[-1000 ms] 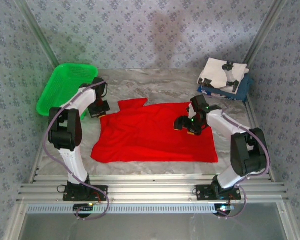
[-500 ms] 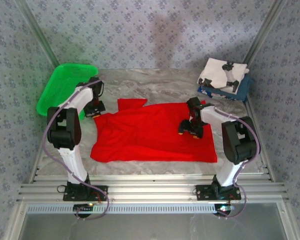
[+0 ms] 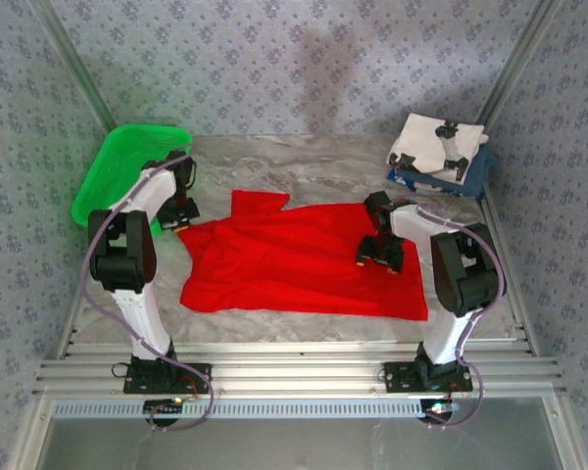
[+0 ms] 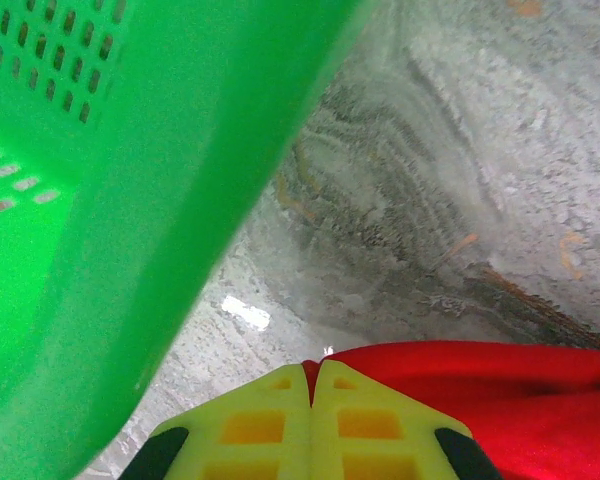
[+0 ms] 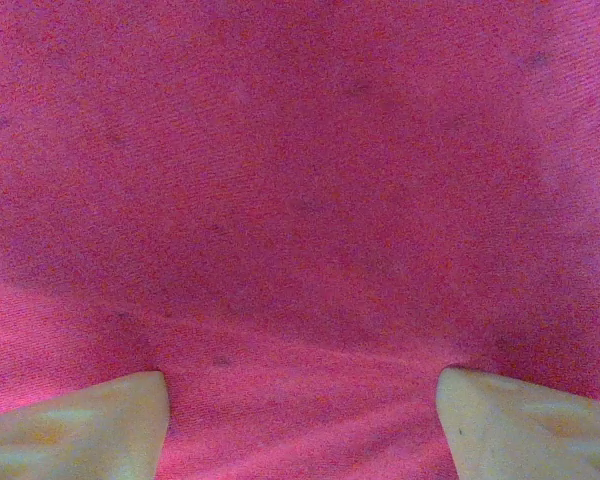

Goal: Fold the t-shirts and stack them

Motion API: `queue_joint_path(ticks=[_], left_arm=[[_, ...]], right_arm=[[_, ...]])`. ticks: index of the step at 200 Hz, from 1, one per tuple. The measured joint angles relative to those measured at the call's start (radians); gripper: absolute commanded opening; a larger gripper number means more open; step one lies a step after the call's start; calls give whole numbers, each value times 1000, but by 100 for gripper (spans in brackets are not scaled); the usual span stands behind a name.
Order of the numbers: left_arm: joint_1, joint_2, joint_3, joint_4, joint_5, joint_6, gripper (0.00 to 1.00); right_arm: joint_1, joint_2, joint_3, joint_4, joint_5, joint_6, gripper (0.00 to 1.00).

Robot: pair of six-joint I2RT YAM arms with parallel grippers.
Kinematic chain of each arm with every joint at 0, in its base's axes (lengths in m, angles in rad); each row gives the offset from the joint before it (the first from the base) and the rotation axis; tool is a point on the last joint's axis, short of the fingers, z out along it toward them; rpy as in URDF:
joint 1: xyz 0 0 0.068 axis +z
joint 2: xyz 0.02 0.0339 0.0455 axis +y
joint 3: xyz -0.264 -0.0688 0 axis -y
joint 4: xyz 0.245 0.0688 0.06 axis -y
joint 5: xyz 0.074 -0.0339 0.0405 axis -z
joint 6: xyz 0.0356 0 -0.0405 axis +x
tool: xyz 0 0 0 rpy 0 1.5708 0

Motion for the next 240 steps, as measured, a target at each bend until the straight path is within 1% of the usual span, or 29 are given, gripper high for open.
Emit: queue_joint_path(ticks=[21,35,54,60,75,111,124,148,169,193,209,240], left_arm=[[0,0,0,-1,8,-2,17],[-3,0,4,0,18,-8,32],[-14,0,40,-1,29,-16,47],[-20,0,60,-2,31,-14,50],[-43,0,133,-3,55,-26,54],[-110,20,349,13,168,-26,55],[-132,65,440,18,217,-19,55],[-163,193,560,15,271,1,49],[-174,311,596,8,295,14,44],[-172,422,625,-27,294,19,43],[-171,453,629,-38,291,19,43],[-166,459,673,-36,290,14,43]], right_arm=[[0,3,4,0,-3,0,79],[0,3,7,3,-5,-4,80],[-2,3,15,6,-12,-12,82],[-2,3,19,8,-15,-15,82],[-3,2,36,11,-29,-29,83],[-5,-39,96,11,-79,-68,84],[-8,-63,131,11,-96,-89,84],[-18,-121,174,18,-139,-134,85],[-20,-176,174,29,-176,-167,87],[-22,-242,163,44,-217,-187,87],[-23,-288,144,53,-237,-193,87],[-25,-357,77,76,-259,-196,87]])
